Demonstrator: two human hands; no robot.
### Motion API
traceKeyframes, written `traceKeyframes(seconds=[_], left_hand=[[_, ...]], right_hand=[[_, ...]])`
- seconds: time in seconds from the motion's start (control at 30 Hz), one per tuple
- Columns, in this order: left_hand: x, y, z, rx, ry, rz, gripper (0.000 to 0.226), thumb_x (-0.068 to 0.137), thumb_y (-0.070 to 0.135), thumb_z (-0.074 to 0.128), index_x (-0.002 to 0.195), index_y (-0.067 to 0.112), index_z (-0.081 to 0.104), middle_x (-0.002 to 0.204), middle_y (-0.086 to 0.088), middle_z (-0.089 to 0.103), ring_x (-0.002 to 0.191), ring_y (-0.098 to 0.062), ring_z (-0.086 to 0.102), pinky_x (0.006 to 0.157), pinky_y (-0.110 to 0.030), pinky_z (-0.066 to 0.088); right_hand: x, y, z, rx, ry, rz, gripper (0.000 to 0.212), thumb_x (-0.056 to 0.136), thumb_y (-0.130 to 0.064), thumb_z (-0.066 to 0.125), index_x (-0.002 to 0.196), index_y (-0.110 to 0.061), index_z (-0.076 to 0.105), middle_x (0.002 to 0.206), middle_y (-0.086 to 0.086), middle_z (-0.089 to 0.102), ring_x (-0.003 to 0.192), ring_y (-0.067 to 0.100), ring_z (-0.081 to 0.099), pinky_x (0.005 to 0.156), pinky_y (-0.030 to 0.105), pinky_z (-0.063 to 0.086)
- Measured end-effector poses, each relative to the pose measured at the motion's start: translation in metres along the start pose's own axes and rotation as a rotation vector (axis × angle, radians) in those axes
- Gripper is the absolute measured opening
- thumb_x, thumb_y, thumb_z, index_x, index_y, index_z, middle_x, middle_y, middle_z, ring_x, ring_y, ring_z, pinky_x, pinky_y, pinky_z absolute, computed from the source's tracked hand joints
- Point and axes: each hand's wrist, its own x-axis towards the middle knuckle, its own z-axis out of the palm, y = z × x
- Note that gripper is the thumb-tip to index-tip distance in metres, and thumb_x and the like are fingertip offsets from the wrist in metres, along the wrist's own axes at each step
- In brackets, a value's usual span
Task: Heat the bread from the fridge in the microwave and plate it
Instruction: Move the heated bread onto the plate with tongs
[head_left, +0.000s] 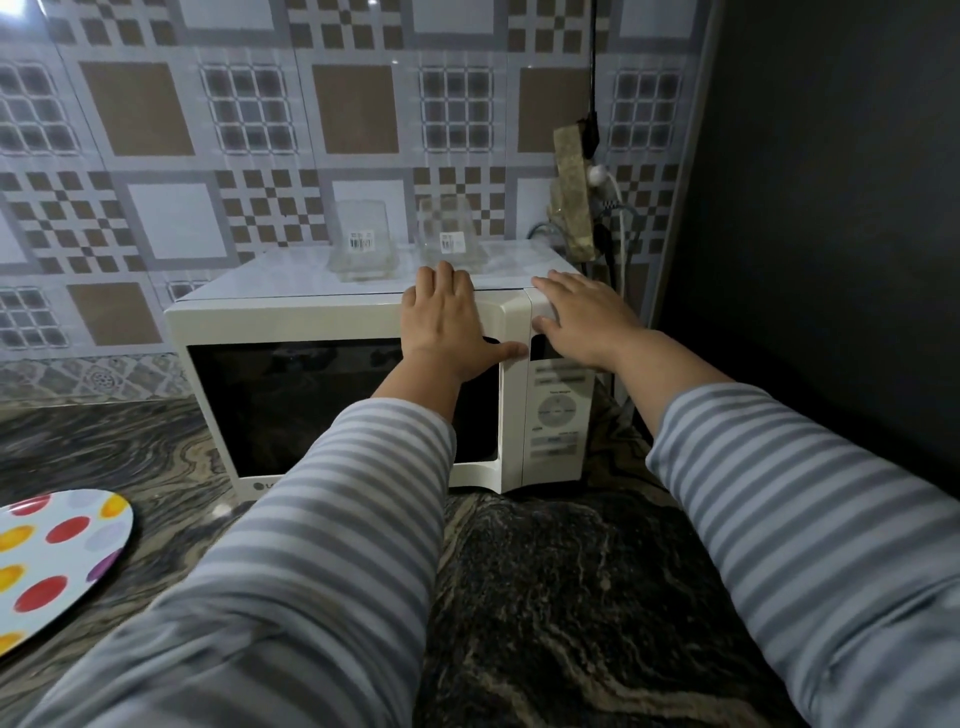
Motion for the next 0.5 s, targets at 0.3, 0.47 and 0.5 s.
traceKeyframes(seconds=[0.3, 0.47, 0.5], left_hand=[[0.001, 0.001, -0.004, 0.016, -0.035, 0.019, 0.102, 0.063, 0.082, 0.057, 0.134, 0.01, 0.039, 0.13, -0.006, 0.038, 0.124, -0.025, 0.033, 0.105, -0.036, 0.031], [-0.016, -0.007, -0.009, -0.008, 0.008, 0.089, 0.104, 0.059, 0.088, 0.05, 0.127, 0.012, 0.041, 0.124, -0.005, 0.039, 0.116, -0.025, 0.037, 0.101, -0.035, 0.031], [-0.022, -0.008, -0.011, -0.028, 0.024, 0.097, 0.102, 0.059, 0.088, 0.05, 0.126, 0.012, 0.041, 0.123, -0.005, 0.039, 0.115, -0.025, 0.037, 0.101, -0.035, 0.031]], right_hand=[[0.001, 0.001, 0.0, 0.009, -0.009, 0.006, 0.06, 0.099, -0.038, 0.039, 0.152, -0.018, 0.017, 0.161, 0.004, 0.013, 0.148, 0.02, 0.01, 0.12, 0.036, 0.009], [0.002, 0.001, 0.0, 0.001, -0.021, 0.004, 0.06, 0.099, -0.034, 0.041, 0.152, -0.019, 0.017, 0.16, 0.005, 0.013, 0.147, 0.022, 0.011, 0.12, 0.036, 0.01], [0.001, 0.001, -0.001, -0.002, -0.032, 0.007, 0.061, 0.099, -0.034, 0.041, 0.152, -0.019, 0.016, 0.16, 0.005, 0.012, 0.147, 0.022, 0.011, 0.12, 0.036, 0.01]])
